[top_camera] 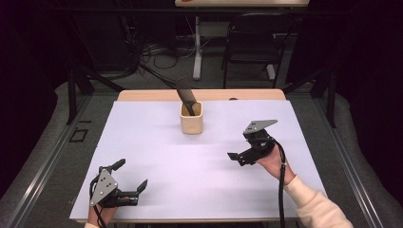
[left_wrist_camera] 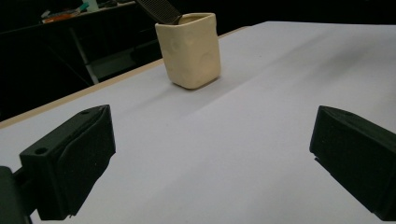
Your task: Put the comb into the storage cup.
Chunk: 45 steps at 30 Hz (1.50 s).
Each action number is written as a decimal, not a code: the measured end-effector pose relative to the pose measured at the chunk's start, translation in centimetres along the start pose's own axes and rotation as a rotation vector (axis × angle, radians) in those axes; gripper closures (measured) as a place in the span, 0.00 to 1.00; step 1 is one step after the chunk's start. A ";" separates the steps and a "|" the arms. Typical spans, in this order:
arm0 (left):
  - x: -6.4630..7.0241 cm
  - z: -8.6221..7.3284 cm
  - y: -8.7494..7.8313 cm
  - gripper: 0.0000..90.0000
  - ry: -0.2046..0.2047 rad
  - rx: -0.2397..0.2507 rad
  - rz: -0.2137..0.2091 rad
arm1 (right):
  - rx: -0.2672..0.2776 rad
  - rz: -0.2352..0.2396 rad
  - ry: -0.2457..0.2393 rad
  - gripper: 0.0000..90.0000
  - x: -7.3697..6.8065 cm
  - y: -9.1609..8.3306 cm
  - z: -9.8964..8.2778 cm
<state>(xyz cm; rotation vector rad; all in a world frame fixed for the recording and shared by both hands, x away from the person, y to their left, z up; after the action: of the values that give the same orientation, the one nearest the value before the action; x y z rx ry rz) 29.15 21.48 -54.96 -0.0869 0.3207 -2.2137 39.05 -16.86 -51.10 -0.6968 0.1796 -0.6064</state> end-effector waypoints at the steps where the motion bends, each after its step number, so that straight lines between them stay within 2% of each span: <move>1: 0.0 0.0 0.0 0.00 0.000 0.000 0.000 | -0.001 -0.002 -0.001 0.00 -0.1 -0.2 -0.2; 16: 0.0 0.0 0.0 0.00 0.001 -0.003 0.001 | -0.023 -0.008 0.002 0.00 -1.1 -1.8 -2.8; 31: 0.1 -0.1 0.1 0.00 0.000 -0.004 0.001 | 0.002 -0.042 0.027 0.00 -2.1 -3.7 -5.9; 45: 0.1 -0.2 0.1 0.00 0.003 -0.010 0.001 | 0.028 -0.093 0.050 0.00 -2.7 -4.2 -9.0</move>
<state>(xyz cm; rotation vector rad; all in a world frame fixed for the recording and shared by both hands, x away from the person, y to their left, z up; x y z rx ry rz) 29.14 21.39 -55.14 -0.0887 0.3334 -2.2112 31.74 -22.75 -55.28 -0.6665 0.1853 -0.7147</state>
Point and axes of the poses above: each handheld gripper's, and its own axes: y roughly forward along the jaws, z roughly out of its top, x roughly to its right, the point moved 6 cm from there along y, roughly forward along the jaws, and after that the axes turned 6 degrees about -y, right-handed, at the moved point
